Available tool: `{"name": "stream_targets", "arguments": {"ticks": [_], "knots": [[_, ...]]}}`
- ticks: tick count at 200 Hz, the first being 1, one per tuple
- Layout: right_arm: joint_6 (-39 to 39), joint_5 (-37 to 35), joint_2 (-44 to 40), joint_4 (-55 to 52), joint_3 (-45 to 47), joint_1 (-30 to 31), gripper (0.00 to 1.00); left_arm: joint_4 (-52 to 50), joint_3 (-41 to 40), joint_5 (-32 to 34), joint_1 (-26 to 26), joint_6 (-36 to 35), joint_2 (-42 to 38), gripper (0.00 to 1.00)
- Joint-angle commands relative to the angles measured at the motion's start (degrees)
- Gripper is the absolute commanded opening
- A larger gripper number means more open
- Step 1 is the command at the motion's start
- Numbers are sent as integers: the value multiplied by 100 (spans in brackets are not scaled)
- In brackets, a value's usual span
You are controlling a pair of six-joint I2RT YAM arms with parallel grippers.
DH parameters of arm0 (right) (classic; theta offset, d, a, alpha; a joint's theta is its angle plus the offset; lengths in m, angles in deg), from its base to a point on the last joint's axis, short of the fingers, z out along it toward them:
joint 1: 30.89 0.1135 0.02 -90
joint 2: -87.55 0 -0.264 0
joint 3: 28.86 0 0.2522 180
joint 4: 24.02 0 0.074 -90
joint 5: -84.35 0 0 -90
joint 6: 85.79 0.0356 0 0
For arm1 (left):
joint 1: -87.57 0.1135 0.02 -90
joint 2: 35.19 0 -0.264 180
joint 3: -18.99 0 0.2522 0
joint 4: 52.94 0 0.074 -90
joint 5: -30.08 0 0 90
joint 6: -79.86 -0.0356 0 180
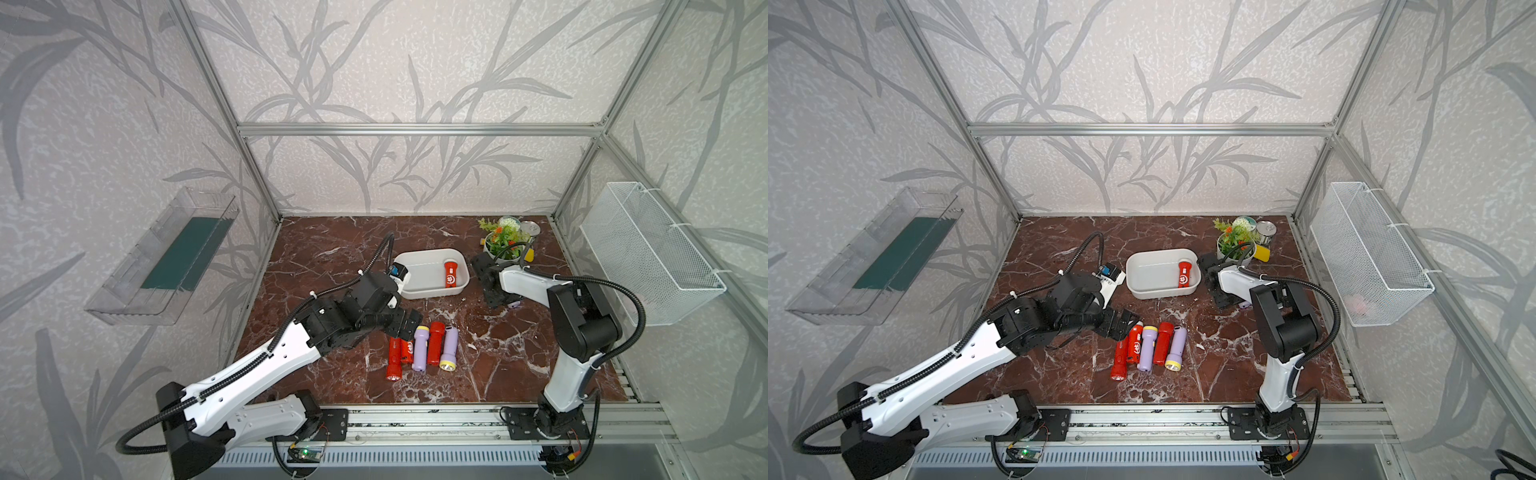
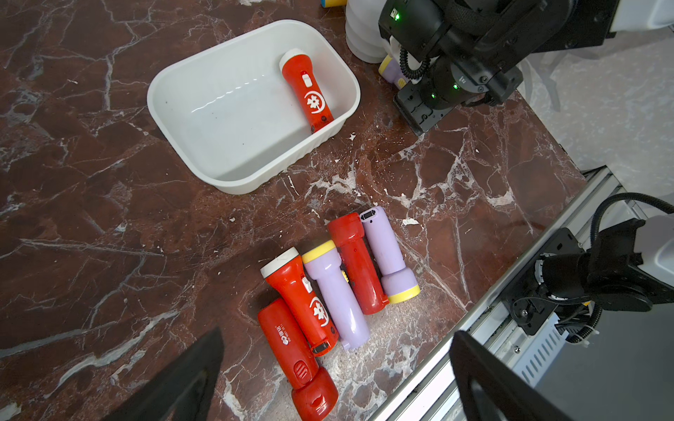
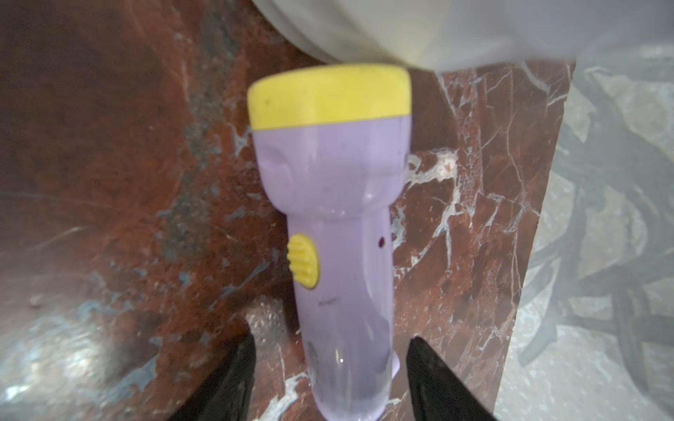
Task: Put the flashlights into the storage boxes
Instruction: Pick up the flashlight from the center of the board.
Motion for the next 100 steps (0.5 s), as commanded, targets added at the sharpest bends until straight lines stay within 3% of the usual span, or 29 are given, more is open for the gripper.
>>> {"name": "stream_targets", "arguments": {"ticks": [1,100], "knots": [[-37,276,103,37,-81,-126,66,-175,241,82,19,-40,41,99],[-181,949,207,-86,-162,-209,60,-207,272,101,18,-29,38,99]]}}
